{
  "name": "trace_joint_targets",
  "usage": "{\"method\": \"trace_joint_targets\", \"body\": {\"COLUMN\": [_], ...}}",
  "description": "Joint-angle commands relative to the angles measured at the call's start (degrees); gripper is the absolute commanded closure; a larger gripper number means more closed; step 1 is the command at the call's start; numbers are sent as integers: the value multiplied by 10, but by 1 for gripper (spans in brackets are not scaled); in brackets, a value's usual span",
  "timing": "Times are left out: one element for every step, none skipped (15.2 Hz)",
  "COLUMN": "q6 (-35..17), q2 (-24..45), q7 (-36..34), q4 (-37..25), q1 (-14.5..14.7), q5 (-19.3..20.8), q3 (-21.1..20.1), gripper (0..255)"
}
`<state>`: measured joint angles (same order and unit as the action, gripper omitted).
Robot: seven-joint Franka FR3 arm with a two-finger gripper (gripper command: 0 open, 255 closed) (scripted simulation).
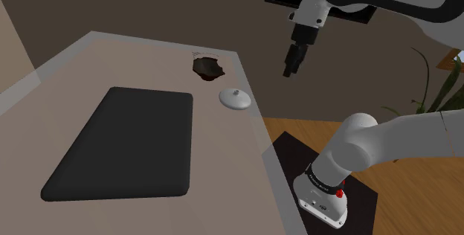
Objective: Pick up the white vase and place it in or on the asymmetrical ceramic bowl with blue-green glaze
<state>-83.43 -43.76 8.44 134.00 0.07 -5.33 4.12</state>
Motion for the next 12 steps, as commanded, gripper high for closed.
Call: {"method": "trace_joint_targets", "body": {"q6": [0, -23, -46, -68, -91, -114, -137, -159, -181, -204, -225, -247], "q2": [0, 10, 21, 33, 45, 58, 72, 87, 102, 118, 134, 151], "q7": [0, 6, 11, 17, 22, 27, 31, 36, 40, 45, 49, 53], "q4": [0, 8, 15, 21, 26, 31, 35, 37, 39, 41, 41, 40], "q1": [0, 2, 4, 5, 7, 9, 10, 12, 14, 15, 16, 18], "q5": [0, 3, 6, 9, 12, 15, 18, 21, 24, 26, 29, 32], "q3": [0, -1, -3, -4, -5, -6, -8, -9, -10, -11, -12, -14], "gripper": [0, 0, 0, 0, 0, 0, 0, 0, 0, 0, 0, 0]}}
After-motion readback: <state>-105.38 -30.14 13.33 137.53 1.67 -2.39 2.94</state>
